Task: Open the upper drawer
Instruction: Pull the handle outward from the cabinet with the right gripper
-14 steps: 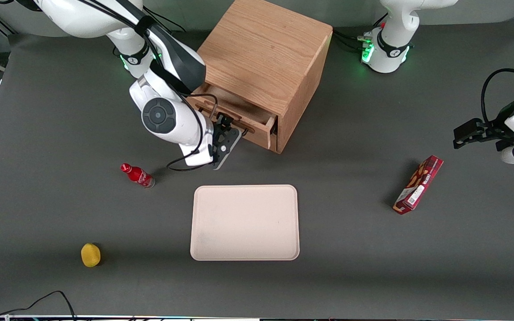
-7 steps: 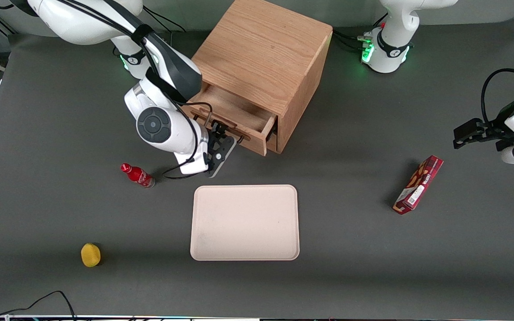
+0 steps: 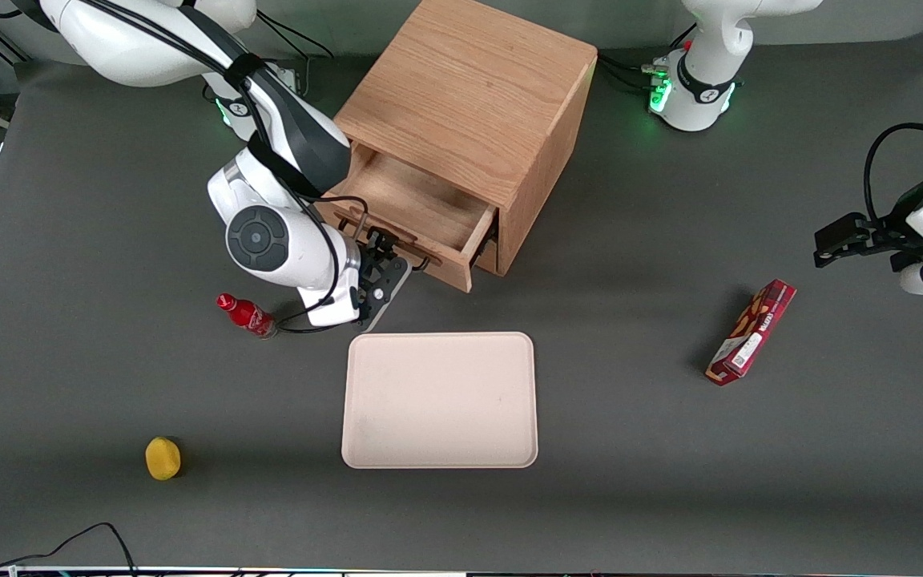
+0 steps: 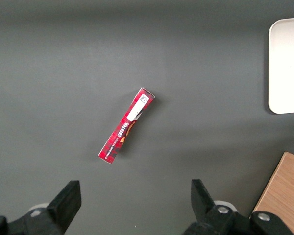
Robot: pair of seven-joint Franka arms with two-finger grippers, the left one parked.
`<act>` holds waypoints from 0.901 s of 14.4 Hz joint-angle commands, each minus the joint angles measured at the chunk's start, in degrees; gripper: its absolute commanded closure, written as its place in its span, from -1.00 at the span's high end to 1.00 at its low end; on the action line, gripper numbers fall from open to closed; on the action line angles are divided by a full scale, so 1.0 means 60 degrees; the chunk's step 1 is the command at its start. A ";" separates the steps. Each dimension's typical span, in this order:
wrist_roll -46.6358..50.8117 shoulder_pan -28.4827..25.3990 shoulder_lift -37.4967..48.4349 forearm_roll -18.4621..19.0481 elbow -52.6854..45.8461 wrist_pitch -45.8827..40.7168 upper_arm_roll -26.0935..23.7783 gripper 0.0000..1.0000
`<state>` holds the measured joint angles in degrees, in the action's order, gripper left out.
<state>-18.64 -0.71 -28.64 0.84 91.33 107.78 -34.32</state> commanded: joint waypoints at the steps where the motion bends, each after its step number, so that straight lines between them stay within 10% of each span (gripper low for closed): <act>1: -0.0160 -0.0131 -0.0602 0.0343 -0.0864 -0.0413 0.0066 1.00; 13: -0.0467 -0.0058 -0.1276 0.0812 -0.1788 -0.0736 0.0447 1.00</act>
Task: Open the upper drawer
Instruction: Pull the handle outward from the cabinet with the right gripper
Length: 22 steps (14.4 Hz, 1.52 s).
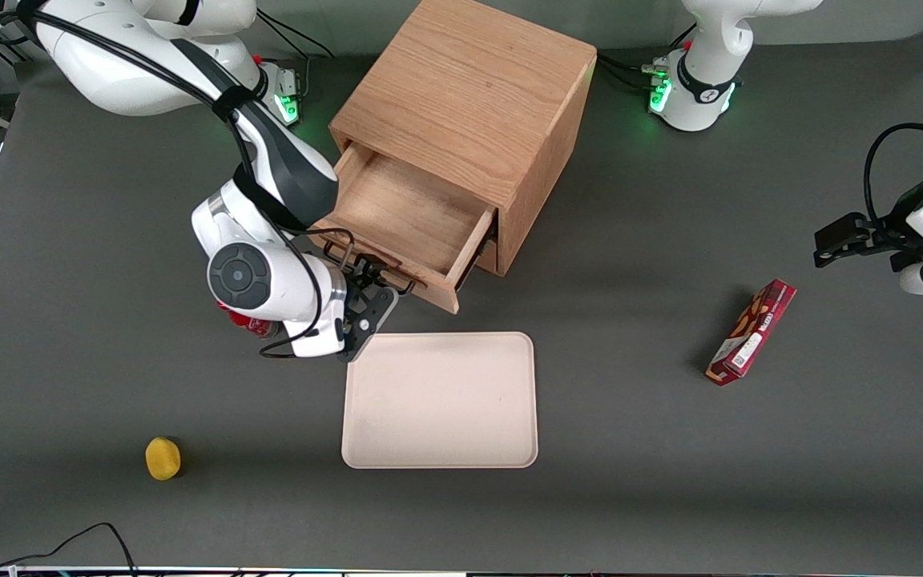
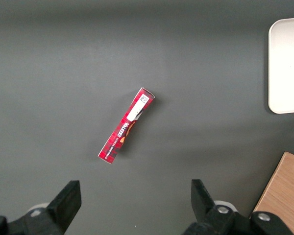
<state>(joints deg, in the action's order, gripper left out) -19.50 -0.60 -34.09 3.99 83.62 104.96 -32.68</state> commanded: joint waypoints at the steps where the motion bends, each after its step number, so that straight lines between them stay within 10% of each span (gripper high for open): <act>1: -0.0411 -0.0061 -0.0397 0.0287 -0.0547 -0.0282 0.0188 1.00; 22: -0.1027 -0.0207 -0.0998 0.0316 -0.2276 -0.1220 0.0921 1.00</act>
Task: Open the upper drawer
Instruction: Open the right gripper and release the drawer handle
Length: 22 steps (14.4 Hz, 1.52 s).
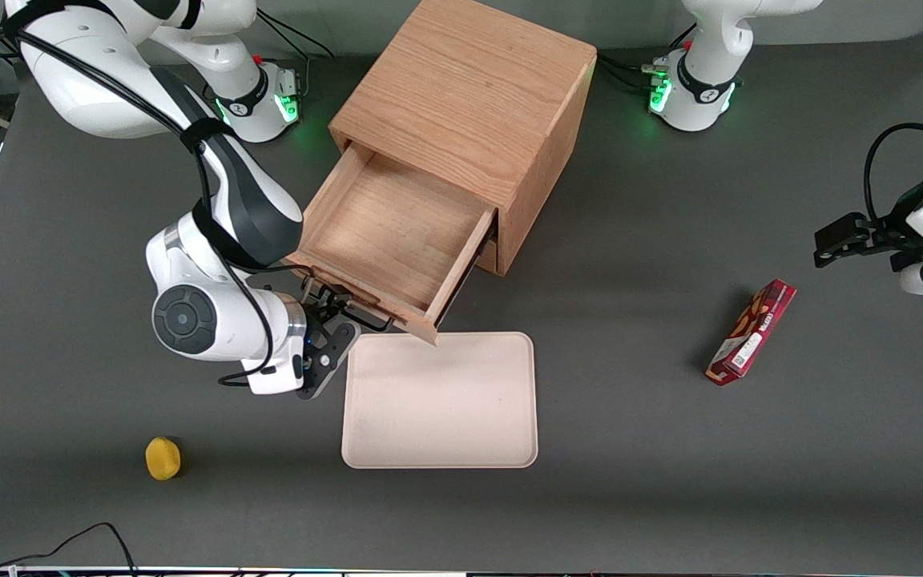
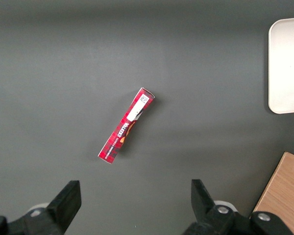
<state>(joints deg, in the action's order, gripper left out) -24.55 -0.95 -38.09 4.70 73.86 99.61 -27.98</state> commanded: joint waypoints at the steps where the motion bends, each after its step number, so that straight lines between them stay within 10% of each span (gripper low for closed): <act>1: -0.0185 -0.0149 -0.0332 0.0183 -0.0650 -0.0342 0.0137 1.00; 16: 0.0416 -0.0267 0.0910 0.0052 -0.1998 -0.2920 -0.0024 1.00; 22: 0.1351 0.1516 0.2757 -0.0257 -0.0872 -0.3037 -0.0053 1.00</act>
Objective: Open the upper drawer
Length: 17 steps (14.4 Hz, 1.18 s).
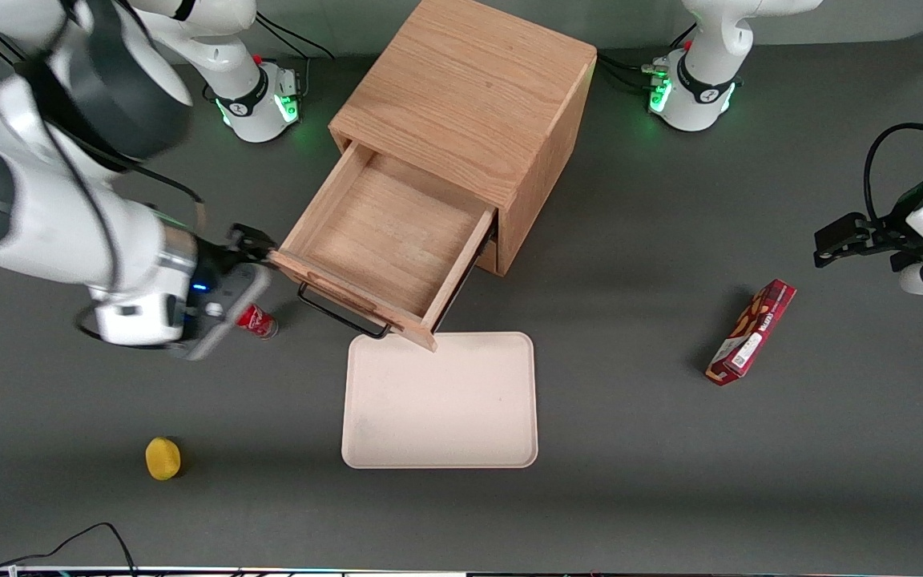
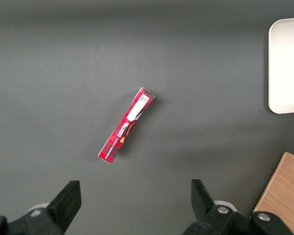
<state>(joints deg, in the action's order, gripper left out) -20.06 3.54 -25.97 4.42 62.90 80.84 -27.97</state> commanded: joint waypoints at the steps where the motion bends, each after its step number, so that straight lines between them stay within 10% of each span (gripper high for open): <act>1: 0.0807 0.1076 0.1030 -0.0209 0.1131 0.0077 -0.0055 1.00; 8: 0.2786 0.2615 0.4016 -0.0267 0.4056 0.0982 -0.0055 1.00; 10: 0.2801 0.3199 0.4882 -0.1141 0.4793 0.1335 0.0004 0.99; 17: 0.2670 0.3877 0.5062 -0.1454 0.4503 0.0782 0.0077 1.00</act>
<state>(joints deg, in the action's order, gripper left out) -4.17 26.59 3.56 -3.33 89.35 86.34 -27.60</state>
